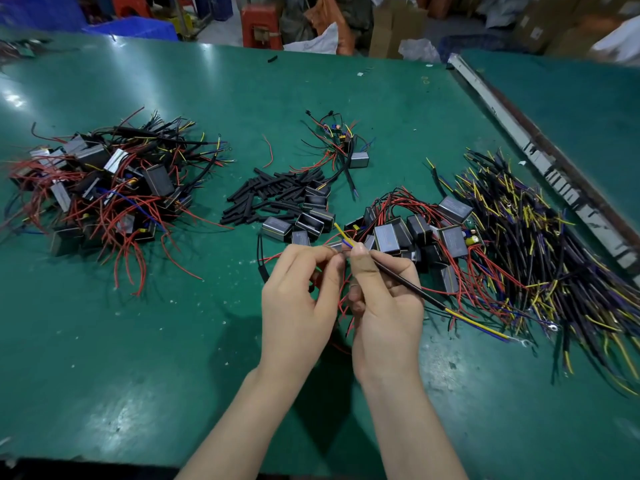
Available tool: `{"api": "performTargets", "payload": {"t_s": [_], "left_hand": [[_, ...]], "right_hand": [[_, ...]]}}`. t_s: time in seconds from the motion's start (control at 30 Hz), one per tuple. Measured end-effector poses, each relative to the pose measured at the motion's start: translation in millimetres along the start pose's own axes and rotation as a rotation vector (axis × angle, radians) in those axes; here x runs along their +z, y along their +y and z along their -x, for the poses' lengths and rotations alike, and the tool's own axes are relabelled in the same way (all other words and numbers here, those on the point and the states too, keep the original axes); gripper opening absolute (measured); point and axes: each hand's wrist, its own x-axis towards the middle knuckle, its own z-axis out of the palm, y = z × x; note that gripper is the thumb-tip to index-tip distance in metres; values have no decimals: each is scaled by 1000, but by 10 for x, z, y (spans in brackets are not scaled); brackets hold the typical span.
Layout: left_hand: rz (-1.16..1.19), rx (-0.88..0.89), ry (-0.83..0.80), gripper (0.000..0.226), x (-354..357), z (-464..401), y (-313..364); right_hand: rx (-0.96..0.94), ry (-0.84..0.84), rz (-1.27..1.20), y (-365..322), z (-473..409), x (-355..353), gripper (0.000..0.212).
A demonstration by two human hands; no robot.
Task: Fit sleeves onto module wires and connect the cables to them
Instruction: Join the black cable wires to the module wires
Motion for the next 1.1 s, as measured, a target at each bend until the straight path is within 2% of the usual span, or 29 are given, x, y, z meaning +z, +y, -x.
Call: {"api": "performTargets", "payload": {"t_s": [0.13, 0.33, 0.47, 0.6, 0.8, 0.97, 1.1], "left_hand": [[162, -128, -17, 10, 3, -11, 30], [512, -385, -3, 5, 28, -32, 121], [663, -403, -17, 6, 31, -19, 135], [618, -343, -30, 8, 7, -20, 101], [222, 10, -63, 16, -93, -66, 7], [81, 215, -89, 9, -131, -61, -56], [-59, 324, -78, 20, -105, -35, -62]], "right_hand": [[-52, -46, 13, -25, -14, -27, 18], [36, -30, -13, 52, -7, -49, 15], [35, 1, -27, 61, 8, -25, 17], [68, 68, -64, 74, 47, 35, 33], [119, 109, -25, 43, -2, 27, 19], [5, 118, 70, -4, -7, 22, 19], [-132, 99, 93, -16, -10, 16, 28]]}}
